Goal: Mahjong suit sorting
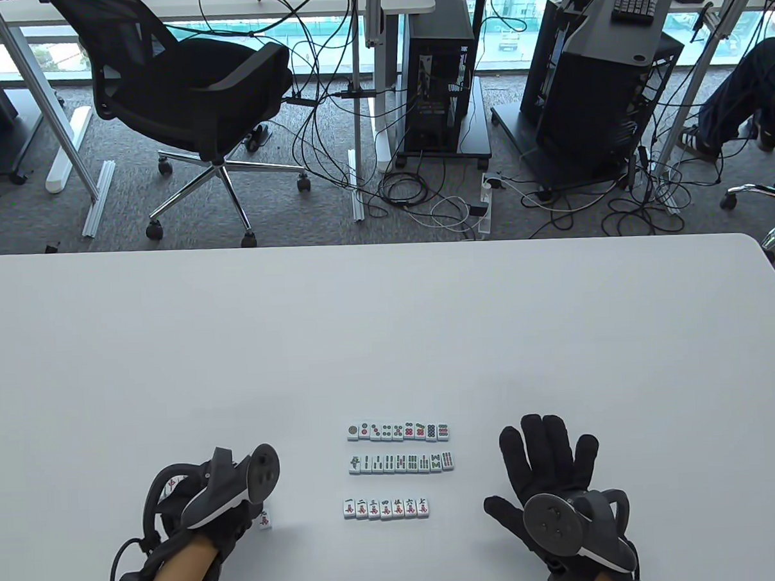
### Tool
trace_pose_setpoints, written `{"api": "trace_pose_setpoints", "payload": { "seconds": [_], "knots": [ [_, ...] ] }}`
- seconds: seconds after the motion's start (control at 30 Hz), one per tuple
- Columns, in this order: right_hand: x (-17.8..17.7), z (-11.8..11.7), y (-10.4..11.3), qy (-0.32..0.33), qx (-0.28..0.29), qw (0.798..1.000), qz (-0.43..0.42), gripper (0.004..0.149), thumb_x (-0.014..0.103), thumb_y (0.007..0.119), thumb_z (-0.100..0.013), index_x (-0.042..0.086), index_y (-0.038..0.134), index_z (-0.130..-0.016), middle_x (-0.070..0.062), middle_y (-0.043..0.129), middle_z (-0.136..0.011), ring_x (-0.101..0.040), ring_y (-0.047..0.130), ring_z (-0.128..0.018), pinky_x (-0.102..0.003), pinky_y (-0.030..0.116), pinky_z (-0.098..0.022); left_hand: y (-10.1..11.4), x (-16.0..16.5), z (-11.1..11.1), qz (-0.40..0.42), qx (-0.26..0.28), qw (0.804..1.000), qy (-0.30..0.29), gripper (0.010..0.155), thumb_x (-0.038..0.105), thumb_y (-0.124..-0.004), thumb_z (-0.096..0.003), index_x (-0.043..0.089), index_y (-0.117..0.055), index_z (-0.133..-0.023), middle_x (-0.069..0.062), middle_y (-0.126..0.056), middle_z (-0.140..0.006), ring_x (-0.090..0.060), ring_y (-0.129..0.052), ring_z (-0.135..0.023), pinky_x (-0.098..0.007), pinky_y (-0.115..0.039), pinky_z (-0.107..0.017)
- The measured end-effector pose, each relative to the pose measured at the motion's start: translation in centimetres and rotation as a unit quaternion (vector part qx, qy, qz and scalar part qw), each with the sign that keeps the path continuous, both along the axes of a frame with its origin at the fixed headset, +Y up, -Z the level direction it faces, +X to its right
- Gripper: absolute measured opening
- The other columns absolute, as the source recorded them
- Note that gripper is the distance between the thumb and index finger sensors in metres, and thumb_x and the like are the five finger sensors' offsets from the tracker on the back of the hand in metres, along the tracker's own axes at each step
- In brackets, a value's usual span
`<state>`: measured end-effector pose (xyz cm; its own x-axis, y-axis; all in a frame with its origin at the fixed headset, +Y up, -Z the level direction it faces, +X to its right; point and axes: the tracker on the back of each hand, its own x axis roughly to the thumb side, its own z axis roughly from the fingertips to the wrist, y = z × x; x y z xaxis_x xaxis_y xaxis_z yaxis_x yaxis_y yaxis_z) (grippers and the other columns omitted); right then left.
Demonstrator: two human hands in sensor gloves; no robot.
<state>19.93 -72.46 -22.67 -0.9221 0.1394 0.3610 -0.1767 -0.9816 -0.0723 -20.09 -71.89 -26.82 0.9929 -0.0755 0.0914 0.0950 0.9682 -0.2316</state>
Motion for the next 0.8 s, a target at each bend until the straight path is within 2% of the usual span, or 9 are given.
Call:
{"api": "trace_pose_setpoints", "payload": {
  "seconds": [0.13,0.3,0.37,0.53,0.67,0.8],
  "knots": [
    [0.0,0.0,0.0,0.001,-0.002,1.0,-0.002,0.09,0.062,0.06,-0.047,0.024,0.003,-0.106,-0.014,-0.003,-0.113,-0.044,-0.005,-0.099,-0.077,0.009,-0.066,2.3,5.2,-1.2,0.078,0.03,0.995,-0.046,0.063,0.054,-0.087,-0.029,0.013,-0.085,-0.076,0.013,-0.101,-0.036,-0.003,-0.093,-0.002,-0.03,-0.085,-0.011],
    [0.3,-0.1,0.1,-0.004,-0.002,1.0,-0.01,0.09,0.062,0.06,-0.047,0.024,0.003,-0.106,-0.014,-0.004,-0.113,-0.044,-0.006,-0.099,-0.077,0.008,-0.066,2.7,12.4,-1.0,0.124,0.052,0.984,-0.12,0.063,0.055,-0.087,-0.0293,0.013,-0.085,-0.076,0.014,-0.101,-0.035,-0.002,-0.092,-0.001,-0.03,-0.085,-0.011],
    [0.4,-0.2,0.1,-0.006,-0.001,1.0,-0.01,0.09,0.062,0.06,-0.047,0.024,0.003,-0.106,-0.014,-0.003,-0.113,-0.044,-0.006,-0.099,-0.077,0.008,-0.066,2.1,15.2,-0.7,0.129,0.055,0.979,-0.147,0.063,0.055,-0.087,-0.0293,0.013,-0.086,-0.076,0.014,-0.1,-0.034,-0.002,-0.091,-0.001,-0.03,-0.084,-0.01],
    [0.8,-0.6,-0.2,-0.013,-0.01,1.0,-0.011,0.09,0.062,0.059,-0.047,0.024,0.003,-0.106,-0.014,-0.004,-0.113,-0.044,-0.006,-0.099,-0.077,0.008,-0.066,-0.2,19.5,-0.3,0.079,0.043,0.979,-0.183,0.063,0.055,-0.087,-0.0291,0.013,-0.086,-0.075,0.014,-0.1,-0.033,-0.002,-0.09,0.001,-0.029,-0.084,-0.009],
    [1.0,-0.7,-0.2,-0.015,-0.011,1.0,-0.018,0.09,0.062,0.059,-0.048,0.024,0.003,-0.106,-0.014,-0.004,-0.113,-0.044,-0.006,-0.099,-0.077,0.008,-0.066,-2.0,21.5,0.1,0.036,0.028,0.979,-0.2,0.063,0.055,-0.088,-0.0283,0.013,-0.087,-0.075,0.015,-0.1,-0.032,-0.001,-0.09,0.002,-0.029,-0.084,-0.008],
    [1.0,-0.7,-0.2,-0.014,-0.01,1.0,-0.019,0.09,0.062,0.059,-0.048,0.024,0.003,-0.106,-0.014,-0.004,-0.113,-0.044,-0.006,-0.099,-0.077,0.008,-0.066,-3.2,22.4,0.3,-0.01,0.036,0.977,-0.21,0.063,0.055,-0.089,-0.0275,0.013,-0.087,-0.074,0.016,-0.099,-0.03,-0.001,-0.089,0.003,-0.029,-0.084,-0.007]
  ]
}}
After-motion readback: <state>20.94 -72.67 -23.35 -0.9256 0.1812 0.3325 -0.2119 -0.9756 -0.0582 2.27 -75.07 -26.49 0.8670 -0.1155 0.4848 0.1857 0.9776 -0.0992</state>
